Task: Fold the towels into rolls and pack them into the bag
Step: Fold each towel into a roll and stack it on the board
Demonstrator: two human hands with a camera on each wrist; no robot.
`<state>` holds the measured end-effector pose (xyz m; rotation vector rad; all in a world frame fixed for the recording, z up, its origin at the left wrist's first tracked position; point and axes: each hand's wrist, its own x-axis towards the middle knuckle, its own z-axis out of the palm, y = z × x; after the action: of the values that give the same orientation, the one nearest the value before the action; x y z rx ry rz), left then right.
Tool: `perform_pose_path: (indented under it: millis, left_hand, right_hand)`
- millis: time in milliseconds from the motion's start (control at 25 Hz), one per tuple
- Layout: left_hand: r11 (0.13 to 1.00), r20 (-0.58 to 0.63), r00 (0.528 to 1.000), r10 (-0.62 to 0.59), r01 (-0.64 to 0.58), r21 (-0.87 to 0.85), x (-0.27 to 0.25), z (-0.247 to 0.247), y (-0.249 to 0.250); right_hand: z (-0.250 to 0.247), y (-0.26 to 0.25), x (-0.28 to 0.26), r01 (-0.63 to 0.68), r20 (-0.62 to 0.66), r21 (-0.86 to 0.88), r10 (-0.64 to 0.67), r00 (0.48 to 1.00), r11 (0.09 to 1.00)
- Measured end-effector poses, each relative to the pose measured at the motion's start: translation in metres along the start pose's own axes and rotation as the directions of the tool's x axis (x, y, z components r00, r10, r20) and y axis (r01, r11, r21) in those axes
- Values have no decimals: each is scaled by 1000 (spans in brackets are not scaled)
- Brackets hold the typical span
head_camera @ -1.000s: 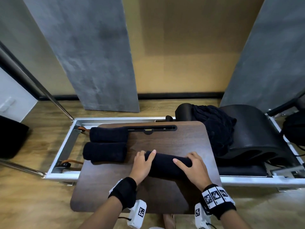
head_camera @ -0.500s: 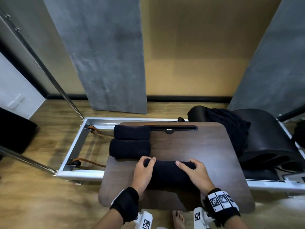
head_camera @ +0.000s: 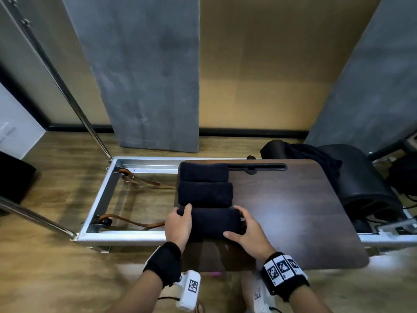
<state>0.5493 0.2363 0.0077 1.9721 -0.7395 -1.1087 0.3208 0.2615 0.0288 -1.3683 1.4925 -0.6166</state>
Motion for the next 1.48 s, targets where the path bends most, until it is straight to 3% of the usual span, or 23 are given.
perform_pose_path:
  millis: [160,280,520,640,920,1000,1160,1320,1400,1480]
  left_hand:
    - [1000,0,1000,15,-15,3,0,-9,10]
    - [986,81,989,125,-133,96,-9,-21,1]
    - [812,253,896,365,-439,384,-4,-43,-28]
    - [747,270,859,435,-512,425,5,-48,-34]
    - [781,248,872,422,-489,388,5,-48,-32]
    - [784,244,875,418,-483,390,4,-46,-31]
    - [773,261,868,422,-495,397,4,-46,-36]
    - [748,275,858,433,-513,421,5,-44,-40]
    - [764,256,864,433,-503,404,7,-43,-40]
    - [771,246,873,421,-488,409,7,-41,-40]
  right_hand:
    - [21,-3,6,-12,-220,42,21,975,999]
    - [25,-3,11,-15,-294,45,28,955,999]
    - [32,3,11,-104,-414,-258,-12,910,960]
    - [40,0,11,-50,-429,-12,40,902,999]
    - [50,-6,14,-1,-379,313,126,917,950]
    - [49,-4,11,9,-360,330,117,925,944]
    - [44,-5,10,-55,-380,159,113,918,986]
    - [46,-1,7,-200,-466,-101,131,875,974]
    - [49,-1,7,-232,-477,14,211,853,973]
    - [48,-2,7,-168,-447,297,293,845,940]
